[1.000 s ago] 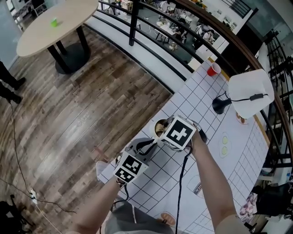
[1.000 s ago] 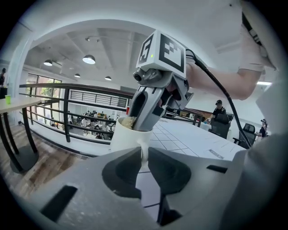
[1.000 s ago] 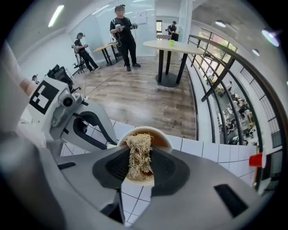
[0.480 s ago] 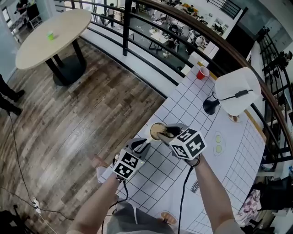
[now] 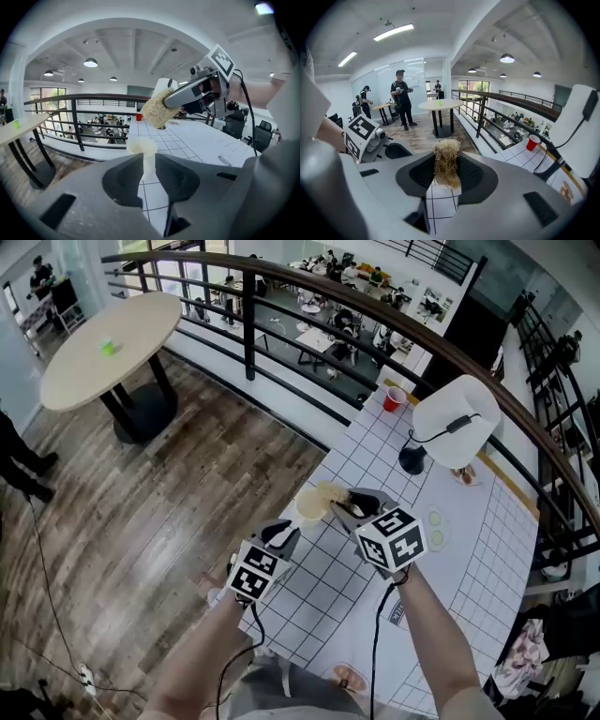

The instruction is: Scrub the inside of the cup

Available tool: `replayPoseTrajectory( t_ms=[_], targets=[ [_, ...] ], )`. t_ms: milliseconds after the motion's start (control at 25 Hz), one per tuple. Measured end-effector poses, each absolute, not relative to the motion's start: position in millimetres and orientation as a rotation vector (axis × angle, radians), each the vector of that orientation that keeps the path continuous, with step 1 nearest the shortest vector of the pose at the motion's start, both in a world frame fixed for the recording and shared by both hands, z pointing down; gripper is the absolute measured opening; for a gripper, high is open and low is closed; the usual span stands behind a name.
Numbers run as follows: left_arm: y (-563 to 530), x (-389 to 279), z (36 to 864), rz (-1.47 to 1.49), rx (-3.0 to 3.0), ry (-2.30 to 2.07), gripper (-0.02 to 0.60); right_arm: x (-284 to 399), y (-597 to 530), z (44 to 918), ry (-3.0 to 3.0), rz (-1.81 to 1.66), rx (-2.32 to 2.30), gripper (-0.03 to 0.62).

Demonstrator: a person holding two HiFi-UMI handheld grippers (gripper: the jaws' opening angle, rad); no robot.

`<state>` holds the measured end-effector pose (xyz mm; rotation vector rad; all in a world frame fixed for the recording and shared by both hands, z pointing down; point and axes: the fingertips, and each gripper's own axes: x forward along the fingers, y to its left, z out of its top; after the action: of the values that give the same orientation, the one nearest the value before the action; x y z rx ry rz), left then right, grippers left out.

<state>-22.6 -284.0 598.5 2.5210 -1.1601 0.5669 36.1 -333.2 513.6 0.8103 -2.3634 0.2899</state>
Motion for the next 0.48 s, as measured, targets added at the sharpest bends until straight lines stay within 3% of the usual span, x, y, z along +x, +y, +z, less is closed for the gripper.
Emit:
replayPoseTrajectory(
  t_ms=[480],
  targets=[
    [-248.9, -44.4, 429.2, 0.231, 2.607, -1.431, 0.025, 62.1, -288.5, 377.7, -2.529, 0.000, 1.066, 0.119]
  ],
)
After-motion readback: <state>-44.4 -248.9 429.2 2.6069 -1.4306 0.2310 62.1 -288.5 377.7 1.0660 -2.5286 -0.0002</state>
